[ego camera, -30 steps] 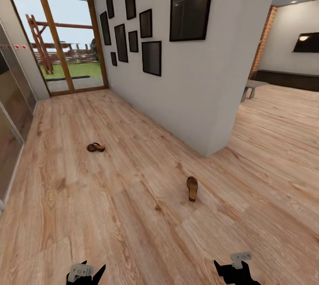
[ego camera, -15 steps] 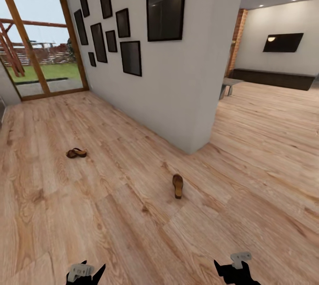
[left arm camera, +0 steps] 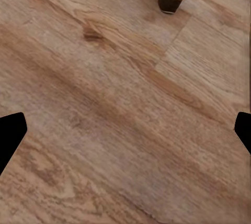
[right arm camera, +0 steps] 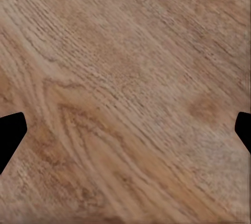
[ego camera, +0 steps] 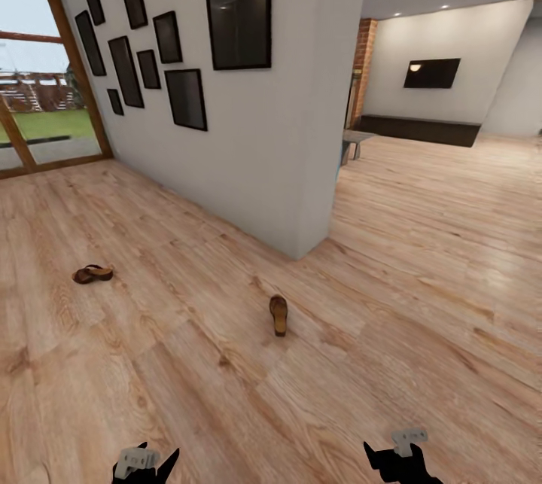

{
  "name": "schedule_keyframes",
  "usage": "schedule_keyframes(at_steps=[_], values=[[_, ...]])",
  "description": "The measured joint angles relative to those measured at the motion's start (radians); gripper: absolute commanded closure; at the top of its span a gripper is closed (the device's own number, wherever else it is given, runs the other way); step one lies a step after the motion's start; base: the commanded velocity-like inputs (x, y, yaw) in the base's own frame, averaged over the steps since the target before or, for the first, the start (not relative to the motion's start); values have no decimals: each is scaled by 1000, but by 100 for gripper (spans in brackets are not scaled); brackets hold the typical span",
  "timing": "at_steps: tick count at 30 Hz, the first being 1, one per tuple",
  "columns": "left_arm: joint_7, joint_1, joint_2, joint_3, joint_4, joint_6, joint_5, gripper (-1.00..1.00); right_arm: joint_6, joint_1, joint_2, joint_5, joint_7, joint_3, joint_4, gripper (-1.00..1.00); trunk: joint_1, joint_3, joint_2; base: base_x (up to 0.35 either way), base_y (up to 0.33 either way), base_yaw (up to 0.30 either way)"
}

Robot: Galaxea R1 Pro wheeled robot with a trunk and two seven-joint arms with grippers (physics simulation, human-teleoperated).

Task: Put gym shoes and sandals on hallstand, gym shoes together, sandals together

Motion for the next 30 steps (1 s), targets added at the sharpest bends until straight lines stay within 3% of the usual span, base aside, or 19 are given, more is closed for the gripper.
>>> schedule_keyframes(at_steps=[12,30], values=[[0,0,0,0,1,0,0,-100,0,0,0,0,0,0,0,-100,0,0,0,225,200,-250],[0,0,0,1,-1,0,0,-100,0,0,-1,0,0,0,0,-100,0,0,0,240,227,-21]])
